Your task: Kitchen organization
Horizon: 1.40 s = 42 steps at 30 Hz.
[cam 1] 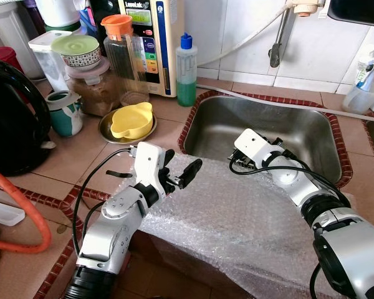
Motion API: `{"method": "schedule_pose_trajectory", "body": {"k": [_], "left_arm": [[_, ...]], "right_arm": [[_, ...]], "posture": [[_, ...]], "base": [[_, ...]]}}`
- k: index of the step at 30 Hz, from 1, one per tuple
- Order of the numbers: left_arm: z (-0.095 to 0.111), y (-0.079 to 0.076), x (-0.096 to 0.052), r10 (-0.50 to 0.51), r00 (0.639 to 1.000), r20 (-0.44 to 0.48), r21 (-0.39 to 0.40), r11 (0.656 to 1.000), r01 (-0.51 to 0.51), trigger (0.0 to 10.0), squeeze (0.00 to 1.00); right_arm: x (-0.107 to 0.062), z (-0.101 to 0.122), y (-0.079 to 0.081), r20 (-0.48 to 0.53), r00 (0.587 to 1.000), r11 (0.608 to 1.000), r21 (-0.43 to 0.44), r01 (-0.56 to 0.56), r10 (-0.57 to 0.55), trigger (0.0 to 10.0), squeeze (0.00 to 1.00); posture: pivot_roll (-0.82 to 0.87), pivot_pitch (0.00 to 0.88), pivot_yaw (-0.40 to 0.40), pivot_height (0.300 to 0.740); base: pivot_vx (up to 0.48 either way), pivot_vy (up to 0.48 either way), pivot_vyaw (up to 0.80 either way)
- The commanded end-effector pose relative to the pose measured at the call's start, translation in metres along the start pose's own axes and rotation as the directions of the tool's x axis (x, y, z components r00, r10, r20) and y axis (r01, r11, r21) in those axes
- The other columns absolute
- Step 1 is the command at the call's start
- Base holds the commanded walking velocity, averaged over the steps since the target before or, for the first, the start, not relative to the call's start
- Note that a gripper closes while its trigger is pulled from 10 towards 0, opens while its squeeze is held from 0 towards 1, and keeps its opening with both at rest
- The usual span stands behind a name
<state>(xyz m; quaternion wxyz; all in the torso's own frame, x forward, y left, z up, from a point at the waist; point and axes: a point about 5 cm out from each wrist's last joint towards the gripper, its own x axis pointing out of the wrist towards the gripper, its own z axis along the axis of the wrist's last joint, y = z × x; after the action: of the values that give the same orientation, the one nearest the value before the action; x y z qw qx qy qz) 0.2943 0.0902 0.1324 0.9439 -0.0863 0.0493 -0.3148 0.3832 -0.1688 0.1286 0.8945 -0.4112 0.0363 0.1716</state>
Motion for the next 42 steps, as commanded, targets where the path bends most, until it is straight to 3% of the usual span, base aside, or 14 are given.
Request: {"method": "schedule_pose_trajectory", "body": {"k": [1, 6, 8, 10, 12, 15, 17, 19, 21, 24, 30, 34, 38, 42], "left_arm": [[0.002, 0.001, 0.001, -0.007, 1.000, -0.002, 0.016, 1.000, 0.007, 10.0, 0.00], [0.001, 0.001, 0.001, 0.004, 1.000, -0.001, 0.027, 1.000, -0.004, 10.0, 0.00], [0.005, 0.008, 0.002, 0.051, 0.998, 0.024, 0.059, 0.997, -0.052, 10.0, 0.00], [0.007, 0.010, 0.002, 0.068, 0.997, 0.032, 0.070, 0.995, -0.070, 10.0, 0.00], [0.015, 0.027, 0.003, 0.172, 0.983, 0.070, 0.089, 0.980, -0.178, 10.0, 0.00], [0.017, 0.032, 0.003, 0.197, 0.977, 0.083, 0.100, 0.974, -0.205, 10.0, 0.00], [0.026, 0.048, 0.002, 0.297, 0.947, 0.121, 0.126, 0.942, -0.311, 10.0, 0.00], [0.029, 0.054, 0.001, 0.329, 0.935, 0.134, 0.138, 0.928, -0.347, 10.0, 0.00], [0.033, 0.064, 0.001, 0.374, 0.915, 0.151, 0.156, 0.905, -0.395, 10.0, 0.00], [0.045, 0.081, 0.001, 0.415, 0.888, 0.198, 0.150, 0.883, -0.446, 10.0, 0.00], [0.050, 0.091, 0.004, 0.439, 0.876, 0.202, 0.174, 0.864, -0.473, 10.0, 0.00], [0.056, 0.105, 0.010, 0.480, 0.860, 0.175, 0.263, 0.819, -0.511, 10.0, 0.00], [0.057, 0.123, 0.012, 0.582, 0.805, 0.115, 0.217, 0.776, -0.592, 10.0, 0.00], [0.062, 0.130, 0.009, 0.632, 0.764, 0.132, 0.228, 0.730, -0.644, 10.0, 0.00]], "right_arm": [[0.001, 0.002, 0.000, 0.011, 1.000, 1.000, 0.029, -0.001, 0.001, 10.0, 1.00], [0.002, 0.005, -0.004, 0.025, 0.998, 0.988, 0.144, 0.054, -0.058, 10.0, 1.00], [0.001, 0.005, -0.006, 0.030, 0.993, 0.955, 0.277, 0.105, -0.118, 10.0, 1.00], [0.001, 0.005, -0.005, 0.030, 0.991, 0.946, 0.304, 0.116, -0.131, 10.0, 1.00], [-0.002, 0.006, 0.000, 0.062, 0.984, 0.906, 0.402, 0.131, -0.169, 10.0, 1.00], [-0.002, 0.006, 0.002, 0.070, 0.981, 0.890, 0.435, 0.135, -0.183, 10.0, 1.00], [-0.008, 0.008, 0.009, 0.105, 0.969, 0.838, 0.528, 0.136, -0.223, 10.0, 1.00], [-0.011, 0.010, 0.012, 0.115, 0.965, 0.817, 0.561, 0.134, -0.237, 10.0, 1.00], [-0.018, 0.017, 0.018, 0.158, 0.957, 0.797, 0.596, 0.103, -0.242, 10.0, 1.00], [-0.038, 0.043, 0.044, 0.277, 0.949, 0.722, 0.687, -0.085, -0.152, 10.0, 1.00], [-0.055, 0.065, 0.064, 0.362, 0.929, 0.667, 0.710, -0.227, -0.069, 10.0, 1.00], [-0.070, 0.076, 0.076, 0.380, 0.925, 0.640, 0.717, -0.277, -0.025, 10.0, 1.00], [-0.080, 0.079, 0.076, 0.362, 0.932, 0.628, 0.724, -0.286, 0.007, 10.0, 1.00], [-0.082, 0.081, 0.074, 0.368, 0.930, 0.630, 0.719, -0.292, 0.011, 10.0, 1.00]], "posture": [[0.13, 0.032, 0.068, 0.740], [0.13, 0.030, 0.062, 0.740], [0.12, 0.028, 0.058, 0.740], [0.12, 0.028, 0.058, 0.740], [0.11, 0.025, 0.061, 0.740], [0.10, 0.023, 0.063, 0.740], [0.08, 0.020, 0.067, 0.740], [0.08, 0.020, 0.068, 0.740], [0.07, 0.020, 0.070, 0.740], [0.04, 0.024, 0.078, 0.740], [0.02, 0.029, 0.089, 0.740], [0.00, 0.034, 0.100, 0.740], [-0.01, 0.038, 0.108, 0.740], [-0.01, 0.038, 0.109, 0.740]], "base": [[0.000, 0.000, 0.00], [0.000, 0.000, 0.00], [0.000, 0.000, 0.00], [0.000, 0.000, 0.00], [0.000, 0.000, 0.00], [0.000, 0.000, 0.00], [0.000, 0.000, 0.00], [0.000, 0.000, 0.00], [0.000, 0.000, 0.00], [0.000, 0.000, 0.00], [0.000, 0.000, 0.00], [0.000, 0.000, 0.00], [0.000, 0.000, 0.00], [0.000, 0.000, 0.00]]}}
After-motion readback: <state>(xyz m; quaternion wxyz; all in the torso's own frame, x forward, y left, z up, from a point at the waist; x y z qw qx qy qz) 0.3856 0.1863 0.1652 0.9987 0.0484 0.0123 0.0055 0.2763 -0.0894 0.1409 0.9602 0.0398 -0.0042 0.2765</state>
